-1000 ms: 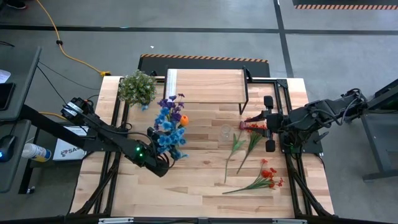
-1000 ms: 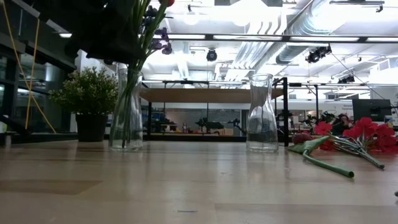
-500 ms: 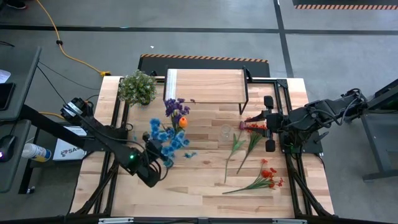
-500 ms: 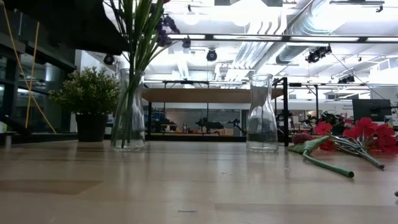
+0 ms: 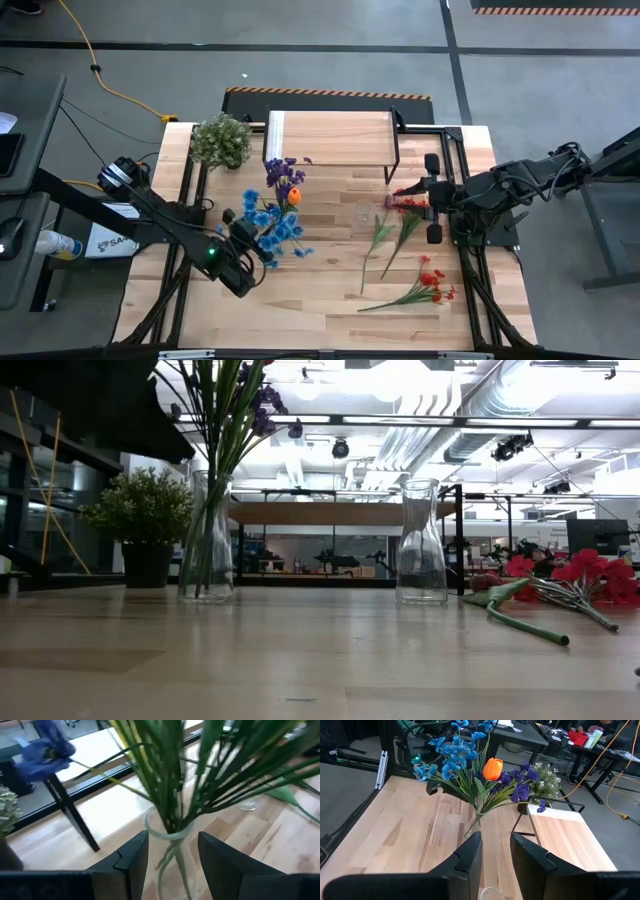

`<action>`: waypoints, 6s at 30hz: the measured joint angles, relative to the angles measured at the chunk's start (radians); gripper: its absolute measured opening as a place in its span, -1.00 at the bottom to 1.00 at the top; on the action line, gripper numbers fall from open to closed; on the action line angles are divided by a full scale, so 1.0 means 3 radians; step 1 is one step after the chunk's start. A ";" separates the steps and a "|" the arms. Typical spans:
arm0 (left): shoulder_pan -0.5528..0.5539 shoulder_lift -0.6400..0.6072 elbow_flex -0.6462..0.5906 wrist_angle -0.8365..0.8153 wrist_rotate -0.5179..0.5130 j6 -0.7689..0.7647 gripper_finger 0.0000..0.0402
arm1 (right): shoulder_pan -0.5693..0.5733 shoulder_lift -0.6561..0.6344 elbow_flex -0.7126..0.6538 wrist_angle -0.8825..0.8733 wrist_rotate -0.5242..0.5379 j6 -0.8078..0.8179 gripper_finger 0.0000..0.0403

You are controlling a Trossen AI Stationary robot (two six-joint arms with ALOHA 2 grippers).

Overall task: Pick and place flowers into a vace then onto a shelf
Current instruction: Put the red tulip into the right transparent vase

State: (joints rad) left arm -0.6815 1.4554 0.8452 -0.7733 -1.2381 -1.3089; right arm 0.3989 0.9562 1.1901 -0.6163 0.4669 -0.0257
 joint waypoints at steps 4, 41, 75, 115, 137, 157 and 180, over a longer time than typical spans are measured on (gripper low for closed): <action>0.0000 -0.0026 0.0000 -0.0052 0.0030 -0.0080 0.01 | 0.0000 0.0000 0.0001 0.0000 0.0015 0.0000 -0.53; -0.1153 -0.0174 0.0001 0.0376 0.0809 -0.1685 0.03 | 0.0000 -0.0008 0.0001 0.0444 0.0145 -0.0295 -0.53; -0.1310 -0.0173 0.0004 0.1620 0.0779 -0.1851 0.03 | 0.0002 -0.0240 0.0001 -0.1590 -0.1092 0.2945 -0.53; -0.1308 -0.0171 0.0003 0.0353 0.2665 -0.1694 0.03 | 0.0050 0.1644 0.0001 -0.1247 -0.1357 0.5295 -0.53; -0.1308 -0.0171 0.0001 0.0071 0.3124 -0.1673 0.03 | 0.0169 0.2575 0.0001 -0.0696 -0.1031 0.5761 -0.53; -0.1310 -0.0171 0.0000 0.0021 0.3133 -0.1673 0.03 | -0.0008 0.2709 0.0001 -0.0671 -0.1041 0.5735 -0.53; -0.1310 -0.0171 0.0000 -0.0049 0.3132 -0.1669 0.03 | -0.0006 0.2708 0.0001 -0.0665 -0.1013 0.5673 -0.53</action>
State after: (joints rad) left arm -1.0744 1.4040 0.8452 -0.7879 -0.2985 -1.8095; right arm 0.3969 1.7687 1.1904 -0.8158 0.1630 1.6760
